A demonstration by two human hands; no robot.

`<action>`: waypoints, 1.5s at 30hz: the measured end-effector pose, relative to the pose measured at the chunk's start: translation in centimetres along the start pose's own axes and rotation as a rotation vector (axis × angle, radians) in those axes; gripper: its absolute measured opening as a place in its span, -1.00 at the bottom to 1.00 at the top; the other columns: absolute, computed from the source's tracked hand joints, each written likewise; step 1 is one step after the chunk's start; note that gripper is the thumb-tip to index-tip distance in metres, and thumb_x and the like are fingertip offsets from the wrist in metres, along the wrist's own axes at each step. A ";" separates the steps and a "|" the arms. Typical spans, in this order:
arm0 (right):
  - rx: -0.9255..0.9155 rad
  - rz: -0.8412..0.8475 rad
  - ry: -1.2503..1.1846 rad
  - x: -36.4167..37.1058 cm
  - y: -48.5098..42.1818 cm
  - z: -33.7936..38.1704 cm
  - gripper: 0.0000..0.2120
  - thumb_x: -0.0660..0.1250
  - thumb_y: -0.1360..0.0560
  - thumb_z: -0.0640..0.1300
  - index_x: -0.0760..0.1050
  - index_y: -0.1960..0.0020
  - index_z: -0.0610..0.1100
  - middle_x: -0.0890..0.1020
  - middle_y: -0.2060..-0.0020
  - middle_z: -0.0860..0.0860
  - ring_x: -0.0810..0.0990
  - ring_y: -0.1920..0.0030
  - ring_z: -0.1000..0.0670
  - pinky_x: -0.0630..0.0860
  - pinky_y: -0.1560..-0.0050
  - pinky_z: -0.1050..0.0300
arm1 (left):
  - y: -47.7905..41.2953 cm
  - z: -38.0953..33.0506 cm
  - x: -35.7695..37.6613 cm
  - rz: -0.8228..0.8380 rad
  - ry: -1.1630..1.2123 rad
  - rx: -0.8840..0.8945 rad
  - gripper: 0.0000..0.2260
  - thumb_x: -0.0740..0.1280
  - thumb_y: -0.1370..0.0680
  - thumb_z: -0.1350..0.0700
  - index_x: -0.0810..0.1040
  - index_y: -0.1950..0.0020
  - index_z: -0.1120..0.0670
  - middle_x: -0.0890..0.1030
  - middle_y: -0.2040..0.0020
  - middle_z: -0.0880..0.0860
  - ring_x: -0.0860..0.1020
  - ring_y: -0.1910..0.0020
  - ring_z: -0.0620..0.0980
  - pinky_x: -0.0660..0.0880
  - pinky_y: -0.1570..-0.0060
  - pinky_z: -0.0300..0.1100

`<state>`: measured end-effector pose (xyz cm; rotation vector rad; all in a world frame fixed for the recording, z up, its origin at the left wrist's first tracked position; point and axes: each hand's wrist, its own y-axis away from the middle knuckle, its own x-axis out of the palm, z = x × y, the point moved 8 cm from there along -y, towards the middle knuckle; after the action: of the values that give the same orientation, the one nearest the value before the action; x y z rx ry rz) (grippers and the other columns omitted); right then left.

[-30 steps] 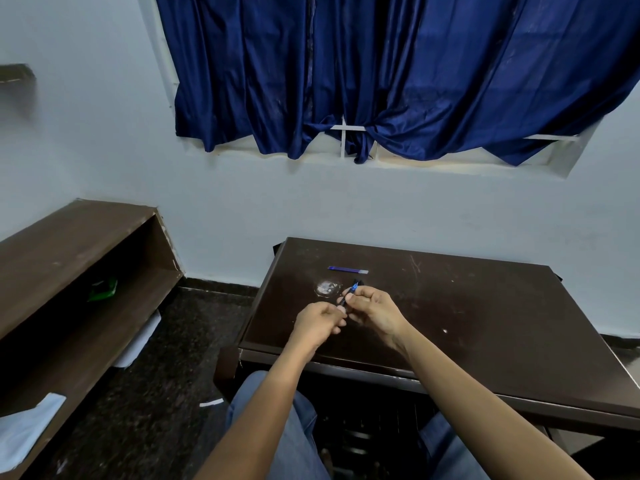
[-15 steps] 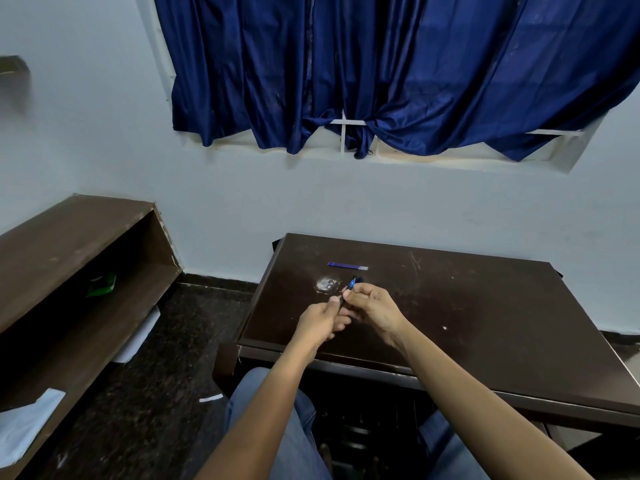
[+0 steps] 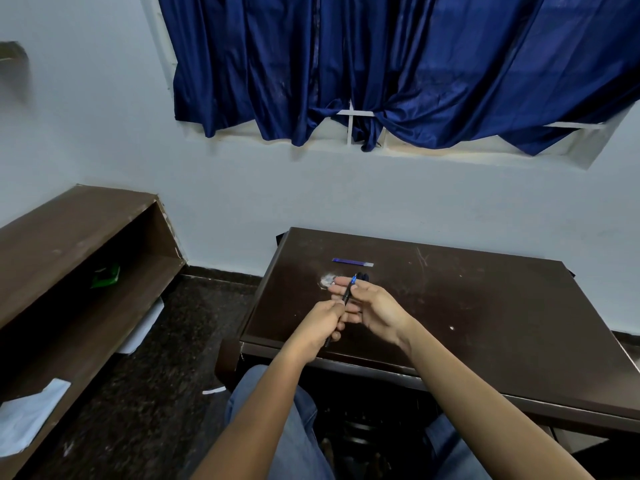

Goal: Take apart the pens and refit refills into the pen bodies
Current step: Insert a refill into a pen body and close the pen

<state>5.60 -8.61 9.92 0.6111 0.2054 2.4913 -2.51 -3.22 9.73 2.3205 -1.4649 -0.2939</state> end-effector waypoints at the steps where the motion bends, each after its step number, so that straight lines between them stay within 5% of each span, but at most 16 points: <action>1: -0.007 -0.002 0.021 0.0 -0.1 0.1 -0.72 0.08 -0.63 -0.26 0.50 -0.23 -0.22 0.65 -0.13 -0.12 0.60 -0.08 -0.07 0.47 -0.04 -0.03 | -0.2 0.1 0.0 0.006 0.003 0.001 -0.74 0.10 -0.66 0.14 0.58 -0.09 0.14 0.63 0.21 -0.02 0.36 0.39 -0.19 0.29 0.43 -0.34; 3: -0.023 -0.035 0.086 -0.2 -0.3 0.2 -0.76 0.13 -0.62 -0.27 0.55 -0.13 -0.19 0.67 -0.06 -0.09 0.61 -0.02 -0.06 0.51 -0.08 -0.02 | -0.6 0.3 -0.3 -0.003 0.002 0.011 -0.74 0.10 -0.65 0.15 0.60 -0.04 0.12 0.62 0.21 -0.02 0.36 0.40 -0.20 0.30 0.43 -0.34; 7: 0.002 -0.065 0.079 -0.7 -1.0 -0.2 -0.78 0.17 -0.61 -0.24 0.56 -0.13 -0.22 0.64 0.04 -0.09 0.52 0.32 0.08 0.52 0.20 0.19 | -1.5 0.8 -0.6 0.000 0.017 -0.004 -0.73 0.10 -0.66 0.12 0.57 0.06 0.10 0.56 0.26 -0.03 0.35 0.42 -0.20 0.29 0.42 -0.33; 11: 0.040 0.042 -0.123 -0.4 -1.8 -0.6 -0.67 0.06 -0.62 -0.32 0.47 -0.29 -0.22 0.60 -0.22 -0.09 0.61 -0.17 -0.02 0.54 0.21 0.23 | -2.3 1.2 -0.2 0.074 0.159 -0.056 -0.75 0.09 -0.67 0.12 0.50 0.10 0.10 0.44 0.33 -0.04 0.29 0.46 -0.21 0.22 0.46 -0.35; 15: 0.047 0.027 -0.125 -0.8 -2.5 -1.0 -0.74 0.09 -0.61 -0.36 0.51 -0.15 -0.22 0.65 -0.11 -0.12 0.65 -0.10 -0.02 0.59 0.14 0.20 | -3.5 2.0 -0.3 0.134 0.170 -0.098 -0.76 0.09 -0.66 0.12 0.45 0.17 0.05 0.39 0.35 -0.07 0.26 0.47 -0.21 0.21 0.48 -0.37; 21: 0.030 -0.169 -0.068 -2.6 -4.7 -3.1 -0.86 0.23 -0.57 -0.32 0.55 -0.03 -0.23 0.66 0.00 -0.17 0.65 0.27 0.06 0.57 0.20 0.16 | -5.8 3.2 -1.9 -0.010 -0.094 -0.048 -0.75 0.11 -0.65 0.08 0.47 0.18 0.03 0.45 0.32 -0.07 0.33 0.40 -0.17 0.28 0.36 -0.30; 25: 0.068 -0.360 -0.170 -3.1 -5.9 -5.4 -0.86 0.21 -0.57 -0.36 0.54 0.01 -0.22 0.66 0.09 -0.14 0.61 0.31 0.01 0.54 0.34 0.14 | -7.4 3.6 -3.6 -0.269 -0.584 0.056 -0.75 0.12 -0.64 0.06 0.57 -0.02 0.08 0.63 0.16 0.01 0.51 0.23 -0.10 0.35 0.22 -0.26; 31: 0.243 -0.505 -0.298 -3.4 -7.5 -8.3 -0.86 0.23 -0.56 -0.33 0.55 0.03 -0.18 0.66 0.15 -0.06 0.60 0.17 0.04 0.53 0.11 0.20 | -7.6 3.8 -4.1 -0.454 -0.816 0.112 -0.78 0.12 -0.64 0.06 0.52 -0.05 0.11 0.62 0.09 0.06 0.59 0.10 0.06 0.47 0.18 -0.09; 36: 0.316 -0.408 0.328 -6.5 -9.8 -7.8 -0.89 0.36 -0.50 -0.24 0.60 -0.02 -0.17 0.68 0.07 -0.12 0.66 0.13 -0.01 0.56 0.16 0.25 | -9.5 7.7 -6.1 -0.339 -0.569 -0.071 -0.76 0.13 -0.61 0.10 0.53 0.15 0.08 0.61 0.15 0.09 0.55 0.19 0.03 0.49 0.15 -0.09; 40: 0.142 -0.459 1.105 -8.9 -11.8 -4.8 -0.74 0.38 -0.49 -0.14 0.57 -0.17 -0.13 0.63 -0.09 -0.08 0.62 -0.10 -0.08 0.55 -0.17 -0.02 | -9.9 8.6 -7.6 -0.339 -0.512 -0.119 -0.77 0.13 -0.62 0.11 0.54 0.13 0.04 0.61 0.15 0.04 0.54 0.18 -0.04 0.40 0.17 -0.20; 45: 0.198 -0.300 1.489 -7.7 -13.7 -5.9 -0.59 0.34 -0.52 -0.06 0.41 -0.32 -0.17 0.51 -0.21 -0.12 0.51 -0.22 -0.14 0.54 -0.14 -0.07 | -9.9 8.7 -8.1 -0.341 -0.502 -0.142 -0.78 0.13 -0.62 0.13 0.55 0.09 0.02 0.59 0.22 -0.04 0.54 0.17 -0.07 0.45 0.12 -0.19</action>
<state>15.19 -1.62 -1.96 -1.2140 0.9724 2.1132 -1.16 6.12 -2.55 2.4779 -1.1791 -1.1037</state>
